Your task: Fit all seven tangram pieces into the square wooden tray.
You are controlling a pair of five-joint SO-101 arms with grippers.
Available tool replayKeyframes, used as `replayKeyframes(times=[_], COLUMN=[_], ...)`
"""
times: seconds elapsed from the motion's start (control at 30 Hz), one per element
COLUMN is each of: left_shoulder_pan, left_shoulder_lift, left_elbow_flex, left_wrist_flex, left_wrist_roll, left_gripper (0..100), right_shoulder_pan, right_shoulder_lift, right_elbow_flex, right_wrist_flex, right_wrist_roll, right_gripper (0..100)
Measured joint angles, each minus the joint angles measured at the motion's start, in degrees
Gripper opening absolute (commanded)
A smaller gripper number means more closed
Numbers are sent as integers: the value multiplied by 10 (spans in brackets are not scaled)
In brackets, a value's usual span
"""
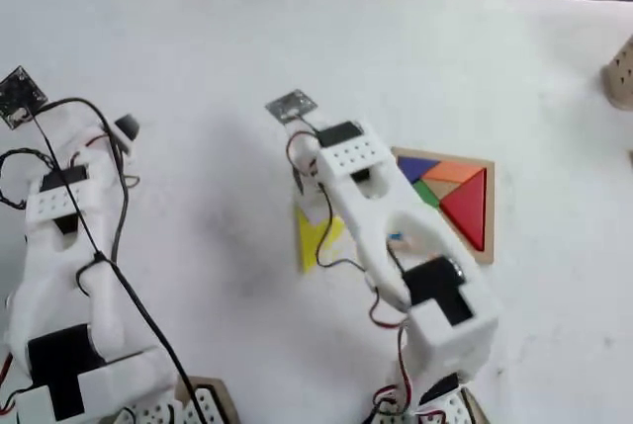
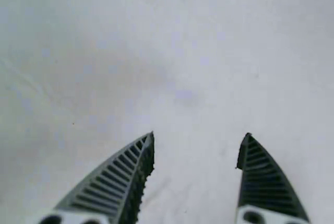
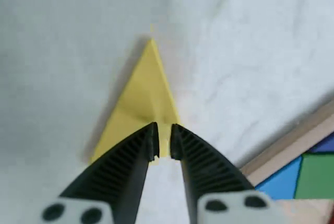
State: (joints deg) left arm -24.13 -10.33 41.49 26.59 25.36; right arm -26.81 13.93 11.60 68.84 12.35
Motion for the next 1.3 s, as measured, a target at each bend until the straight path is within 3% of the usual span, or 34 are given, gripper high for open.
replayKeyframes(times=[0.1, 0.5, 0.7, 0.93, 1.3], left_shoulder_pan=[0, 10, 29, 47, 69], left_shoulder_lift=[0, 0, 0, 0, 0], left_elbow_flex=[0, 0, 8, 16, 33], left_wrist_flex=[0, 0, 0, 0, -32], left_wrist_roll=[0, -3, -55, -62, -73], left_gripper=[268, 268, 268, 268, 267], right_shoulder_pan=[0, -9, -31, -44, -47], right_shoulder_lift=[-44, -64, -64, -56, -3], right_elbow_flex=[71, 111, 113, 113, 64], right_wrist_flex=[-17, -70, -91, -92, -75], right_wrist_roll=[-32, -182, -258, -273, -275], right_gripper=[289, 230, 231, 359, 358])
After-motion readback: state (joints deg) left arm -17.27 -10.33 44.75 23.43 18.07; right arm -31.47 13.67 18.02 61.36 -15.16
